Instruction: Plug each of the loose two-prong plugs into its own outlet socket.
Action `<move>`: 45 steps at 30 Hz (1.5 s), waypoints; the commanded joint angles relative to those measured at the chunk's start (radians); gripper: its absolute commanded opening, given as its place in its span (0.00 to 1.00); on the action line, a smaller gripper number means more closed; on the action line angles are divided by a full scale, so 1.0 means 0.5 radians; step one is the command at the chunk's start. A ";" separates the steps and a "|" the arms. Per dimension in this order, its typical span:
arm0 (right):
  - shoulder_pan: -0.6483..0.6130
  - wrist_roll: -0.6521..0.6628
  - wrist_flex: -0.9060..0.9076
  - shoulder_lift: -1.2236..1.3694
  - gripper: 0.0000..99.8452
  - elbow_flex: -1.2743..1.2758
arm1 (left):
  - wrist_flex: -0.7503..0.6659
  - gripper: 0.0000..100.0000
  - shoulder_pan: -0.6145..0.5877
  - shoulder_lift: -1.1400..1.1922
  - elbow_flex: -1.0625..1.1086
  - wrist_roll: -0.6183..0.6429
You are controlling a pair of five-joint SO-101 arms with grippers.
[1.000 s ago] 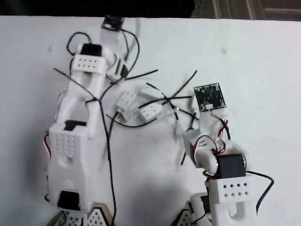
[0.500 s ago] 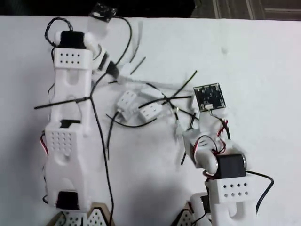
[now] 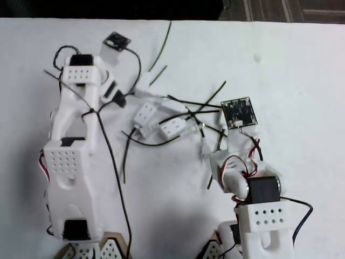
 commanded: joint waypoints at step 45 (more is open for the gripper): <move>0.002 0.003 -0.035 -0.035 0.26 -0.009 | 0.967 0.02 -0.364 -1.462 -0.255 -0.009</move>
